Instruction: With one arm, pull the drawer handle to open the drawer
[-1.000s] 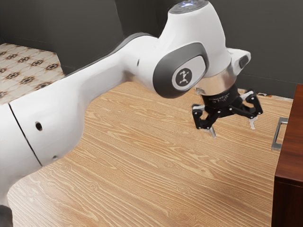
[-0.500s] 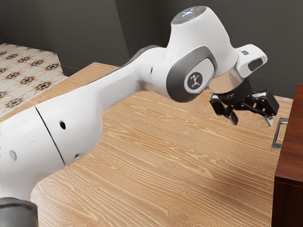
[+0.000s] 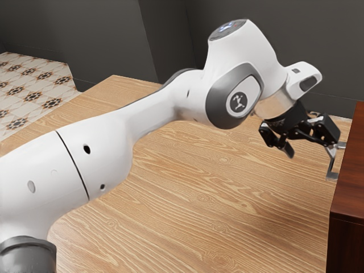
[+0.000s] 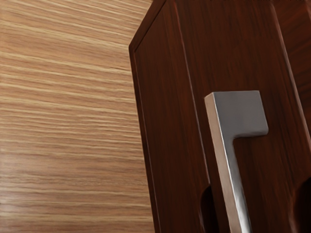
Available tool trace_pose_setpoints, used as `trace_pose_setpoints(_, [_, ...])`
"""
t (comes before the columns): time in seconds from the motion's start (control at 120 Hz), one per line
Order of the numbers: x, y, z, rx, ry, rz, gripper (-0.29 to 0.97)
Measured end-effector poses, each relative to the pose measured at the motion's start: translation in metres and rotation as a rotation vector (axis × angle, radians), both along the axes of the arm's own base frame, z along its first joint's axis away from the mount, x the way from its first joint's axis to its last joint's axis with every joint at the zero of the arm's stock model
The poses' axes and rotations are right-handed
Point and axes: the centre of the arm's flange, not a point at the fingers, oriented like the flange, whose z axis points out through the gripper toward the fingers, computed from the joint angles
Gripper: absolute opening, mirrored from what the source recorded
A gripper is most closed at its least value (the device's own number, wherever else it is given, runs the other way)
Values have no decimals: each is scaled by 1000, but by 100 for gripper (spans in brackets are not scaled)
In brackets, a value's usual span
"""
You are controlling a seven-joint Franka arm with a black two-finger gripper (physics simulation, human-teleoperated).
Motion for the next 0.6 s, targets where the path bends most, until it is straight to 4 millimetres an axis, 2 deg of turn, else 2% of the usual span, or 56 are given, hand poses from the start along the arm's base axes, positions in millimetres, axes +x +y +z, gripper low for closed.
trace_pose_setpoints(0.467, [4,-2,1,-8,-41,-12,68])
trace_pose_setpoints(0.6, [7,-3,-5,-7,-42,-13,68])
